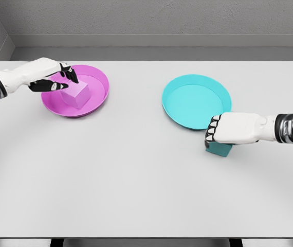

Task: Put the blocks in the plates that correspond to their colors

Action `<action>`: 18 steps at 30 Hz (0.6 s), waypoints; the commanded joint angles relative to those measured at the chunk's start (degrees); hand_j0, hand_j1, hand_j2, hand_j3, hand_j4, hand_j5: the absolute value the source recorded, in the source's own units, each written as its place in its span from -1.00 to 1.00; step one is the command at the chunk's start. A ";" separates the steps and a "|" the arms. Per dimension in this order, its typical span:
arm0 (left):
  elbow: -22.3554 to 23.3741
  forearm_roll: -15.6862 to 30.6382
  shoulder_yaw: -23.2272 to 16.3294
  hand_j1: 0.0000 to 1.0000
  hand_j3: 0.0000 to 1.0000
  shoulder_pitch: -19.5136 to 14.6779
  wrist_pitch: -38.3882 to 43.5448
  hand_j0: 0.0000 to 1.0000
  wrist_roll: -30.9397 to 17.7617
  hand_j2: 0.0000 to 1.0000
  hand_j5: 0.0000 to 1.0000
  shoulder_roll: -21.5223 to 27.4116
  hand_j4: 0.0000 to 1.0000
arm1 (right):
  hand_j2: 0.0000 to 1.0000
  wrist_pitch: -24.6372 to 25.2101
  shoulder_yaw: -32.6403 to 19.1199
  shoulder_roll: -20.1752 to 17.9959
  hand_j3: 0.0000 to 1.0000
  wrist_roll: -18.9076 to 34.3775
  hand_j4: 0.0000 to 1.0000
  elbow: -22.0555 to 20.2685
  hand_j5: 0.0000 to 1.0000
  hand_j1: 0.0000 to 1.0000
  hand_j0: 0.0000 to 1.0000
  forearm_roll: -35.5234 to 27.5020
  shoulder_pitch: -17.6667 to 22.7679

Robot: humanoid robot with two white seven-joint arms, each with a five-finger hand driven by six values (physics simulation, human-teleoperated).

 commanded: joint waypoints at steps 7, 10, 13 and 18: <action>-4.43 11.23 0.20 1.00 1.00 0.88 0.16 1.00 0.34 1.00 1.00 8.71 1.00 | 0.18 0.15 -3.65 -0.17 0.18 -0.04 0.18 0.42 0.18 0.18 0.18 -4.38 0.00; -6.01 15.81 0.20 1.00 1.00 4.30 0.16 1.00 0.34 1.00 1.00 12.22 1.00 | 0.18 0.15 -5.59 -0.25 0.18 -0.04 0.18 0.51 0.18 0.18 0.18 -7.10 0.00; -9.88 15.90 0.29 1.00 1.00 6.59 0.16 1.00 0.34 1.00 1.00 14.42 1.00 | 0.19 0.15 -5.67 -0.17 0.19 -0.04 0.19 0.51 0.19 0.19 0.19 -7.54 0.00; -9.44 15.99 0.38 1.00 1.00 12.74 0.16 1.00 0.34 1.00 1.00 16.71 1.00 | 0.20 0.15 -8.13 -0.17 0.20 -0.04 0.20 0.68 0.20 0.20 0.20 -11.23 -0.09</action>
